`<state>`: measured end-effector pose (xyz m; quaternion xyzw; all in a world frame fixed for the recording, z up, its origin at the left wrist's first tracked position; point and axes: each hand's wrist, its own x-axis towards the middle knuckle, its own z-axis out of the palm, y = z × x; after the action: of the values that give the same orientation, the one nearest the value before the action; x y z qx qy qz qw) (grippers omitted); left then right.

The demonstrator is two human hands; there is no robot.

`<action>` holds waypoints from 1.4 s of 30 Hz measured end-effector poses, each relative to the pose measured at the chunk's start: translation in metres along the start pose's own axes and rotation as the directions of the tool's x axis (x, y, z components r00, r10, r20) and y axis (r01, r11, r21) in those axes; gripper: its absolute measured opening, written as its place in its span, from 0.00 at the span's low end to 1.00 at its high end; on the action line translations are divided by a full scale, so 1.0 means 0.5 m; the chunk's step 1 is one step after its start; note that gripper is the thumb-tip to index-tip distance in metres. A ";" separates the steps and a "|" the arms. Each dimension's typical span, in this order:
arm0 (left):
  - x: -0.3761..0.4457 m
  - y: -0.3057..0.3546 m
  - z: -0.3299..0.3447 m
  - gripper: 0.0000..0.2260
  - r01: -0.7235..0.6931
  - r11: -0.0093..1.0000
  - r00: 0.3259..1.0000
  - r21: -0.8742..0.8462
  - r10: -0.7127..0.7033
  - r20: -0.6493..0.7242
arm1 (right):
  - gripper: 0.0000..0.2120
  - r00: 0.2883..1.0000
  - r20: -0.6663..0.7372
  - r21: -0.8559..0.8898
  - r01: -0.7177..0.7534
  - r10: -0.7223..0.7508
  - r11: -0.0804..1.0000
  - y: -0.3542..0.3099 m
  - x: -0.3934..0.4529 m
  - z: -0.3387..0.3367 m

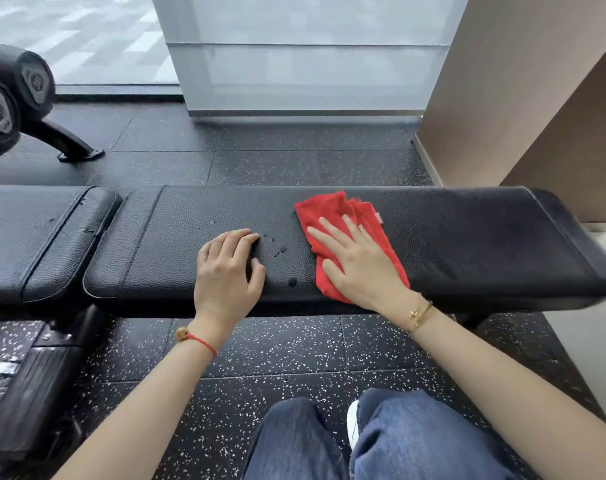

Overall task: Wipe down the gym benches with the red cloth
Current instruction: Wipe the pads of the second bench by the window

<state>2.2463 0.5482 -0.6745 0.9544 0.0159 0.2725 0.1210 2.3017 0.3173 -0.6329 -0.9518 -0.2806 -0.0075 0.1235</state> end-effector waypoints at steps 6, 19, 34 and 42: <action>-0.001 0.002 -0.003 0.17 0.009 1.000 1.000 -0.004 -0.009 0.017 | 0.26 0.974 -0.036 0.028 -0.224 0.225 0.974 0.122 -0.017 -0.031; 0.000 0.003 -0.008 0.17 0.010 1.000 0.999 0.017 -0.011 0.052 | 0.26 1.000 -0.008 0.046 -0.023 0.023 0.999 0.035 -0.011 -0.003; -0.001 0.004 -0.005 0.18 -0.002 1.000 0.999 0.019 0.001 0.054 | 0.26 0.995 -0.021 0.025 -0.099 0.100 0.995 0.031 -0.039 -0.003; -0.001 0.003 -0.004 0.17 -0.003 1.000 0.999 0.007 0.002 0.051 | 0.24 0.825 -0.143 0.008 -0.552 0.547 0.834 0.233 -0.076 -0.060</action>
<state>2.2447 0.5470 -0.6726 0.9615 0.0125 0.2480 0.1179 2.3338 0.1951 -0.6341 -0.9913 0.0145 -0.0427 0.1238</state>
